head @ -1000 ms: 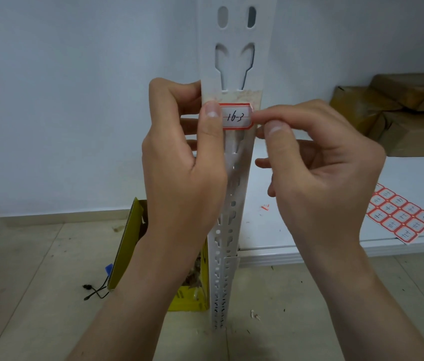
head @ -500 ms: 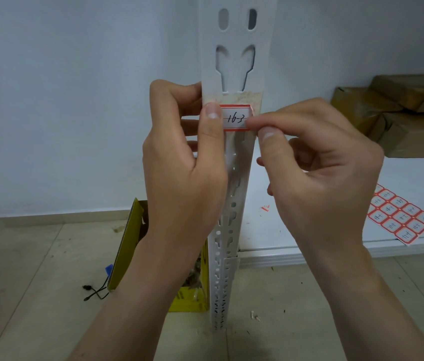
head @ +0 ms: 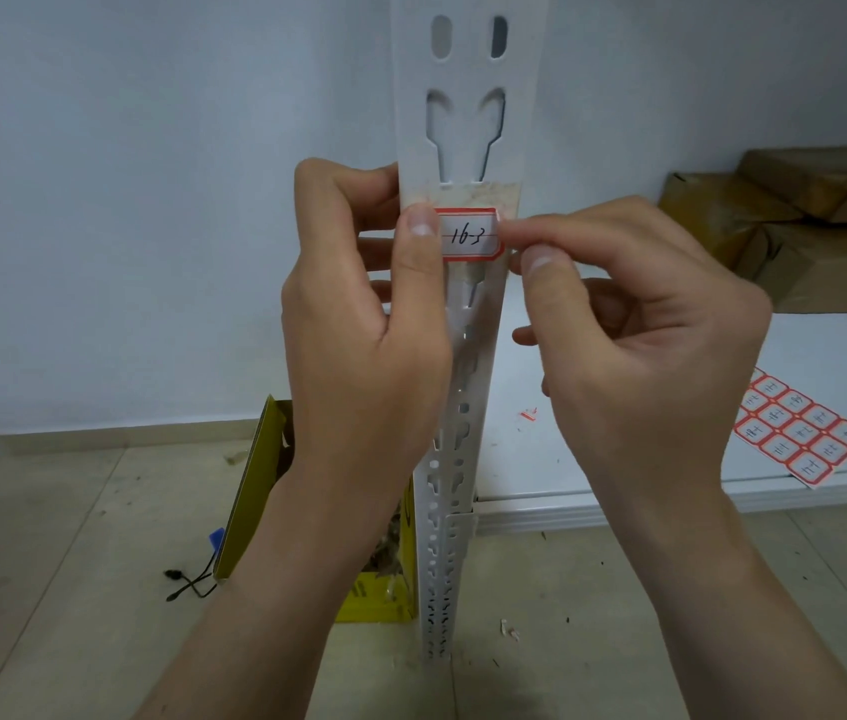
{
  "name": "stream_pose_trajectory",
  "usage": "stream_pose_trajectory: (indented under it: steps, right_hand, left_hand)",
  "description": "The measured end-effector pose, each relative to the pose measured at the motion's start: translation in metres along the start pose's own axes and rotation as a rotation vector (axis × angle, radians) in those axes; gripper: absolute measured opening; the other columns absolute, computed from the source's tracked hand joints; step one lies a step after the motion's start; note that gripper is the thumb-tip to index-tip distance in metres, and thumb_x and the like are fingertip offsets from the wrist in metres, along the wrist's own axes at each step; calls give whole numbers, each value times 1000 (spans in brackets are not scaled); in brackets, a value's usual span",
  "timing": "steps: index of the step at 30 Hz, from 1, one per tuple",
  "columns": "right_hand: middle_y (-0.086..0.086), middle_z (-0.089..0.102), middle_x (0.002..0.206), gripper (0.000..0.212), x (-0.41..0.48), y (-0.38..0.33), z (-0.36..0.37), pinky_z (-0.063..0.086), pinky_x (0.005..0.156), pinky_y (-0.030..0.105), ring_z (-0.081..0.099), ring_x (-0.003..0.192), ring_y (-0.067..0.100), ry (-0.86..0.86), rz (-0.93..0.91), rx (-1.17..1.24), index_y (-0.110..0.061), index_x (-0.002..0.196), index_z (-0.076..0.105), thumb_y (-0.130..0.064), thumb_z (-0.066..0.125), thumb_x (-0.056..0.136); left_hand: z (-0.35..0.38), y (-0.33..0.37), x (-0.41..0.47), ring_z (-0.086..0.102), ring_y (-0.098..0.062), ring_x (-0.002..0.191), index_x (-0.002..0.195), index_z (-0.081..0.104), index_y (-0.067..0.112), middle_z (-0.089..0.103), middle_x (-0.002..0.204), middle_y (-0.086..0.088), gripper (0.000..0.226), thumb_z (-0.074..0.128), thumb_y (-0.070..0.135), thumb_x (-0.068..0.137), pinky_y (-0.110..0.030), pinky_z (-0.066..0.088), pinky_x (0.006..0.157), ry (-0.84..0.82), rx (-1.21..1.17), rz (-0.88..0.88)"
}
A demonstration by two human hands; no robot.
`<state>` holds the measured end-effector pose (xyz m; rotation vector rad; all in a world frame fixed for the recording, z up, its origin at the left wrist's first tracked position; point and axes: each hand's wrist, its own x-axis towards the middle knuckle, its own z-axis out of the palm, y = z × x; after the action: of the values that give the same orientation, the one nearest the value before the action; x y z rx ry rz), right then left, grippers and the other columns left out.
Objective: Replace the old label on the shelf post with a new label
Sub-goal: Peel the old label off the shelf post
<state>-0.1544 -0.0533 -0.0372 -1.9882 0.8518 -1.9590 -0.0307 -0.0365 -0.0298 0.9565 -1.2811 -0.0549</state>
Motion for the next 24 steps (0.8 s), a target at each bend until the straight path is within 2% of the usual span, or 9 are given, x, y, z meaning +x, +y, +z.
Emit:
stream_pose_trajectory:
  steps: [5, 10, 15, 20, 24]
  right_hand:
    - [-2, 75, 91, 21, -2, 1, 0, 52, 45, 54, 64, 61, 38, 26, 41, 32, -24, 100, 74, -7, 62, 98]
    - [-1, 71, 90, 21, 0, 2, 0, 54, 46, 48, 64, 60, 33, -6, -7, 10, -20, 101, 76, -3, 65, 97]
    - [-3, 74, 88, 21, -1, 1, 0, 51, 43, 53, 62, 59, 40, 37, 32, 29, -25, 98, 74, -8, 62, 97]
    - [-2, 72, 90, 19, -1, 0, 1, 51, 44, 47, 60, 53, 31, 10, -2, -2, -20, 100, 77, -5, 65, 97]
    - [-5, 75, 88, 20, -1, 1, 0, 51, 43, 54, 62, 59, 41, 44, 59, 40, -24, 98, 75, -9, 62, 97]
  left_hand:
    - [0, 0, 0, 64, -2, 79, 108, 44, 15, 58, 89, 17, 6, 47, 10, 106, -14, 49, 66, 2, 8, 2]
    - [0, -1, 0, 66, -4, 83, 109, 44, 14, 59, 92, 18, 6, 47, 11, 106, -14, 52, 68, 3, 7, 5]
    - [0, -1, 0, 65, -3, 81, 108, 44, 13, 57, 91, 18, 5, 47, 10, 106, -14, 50, 67, 9, -1, -1]
    - [0, -1, 0, 66, -5, 85, 109, 43, 15, 59, 94, 17, 6, 47, 10, 106, -17, 52, 69, 6, 9, 11]
    - [0, -1, 0, 66, -6, 84, 108, 43, 14, 58, 93, 17, 6, 46, 10, 106, -15, 52, 68, 5, 3, 3]
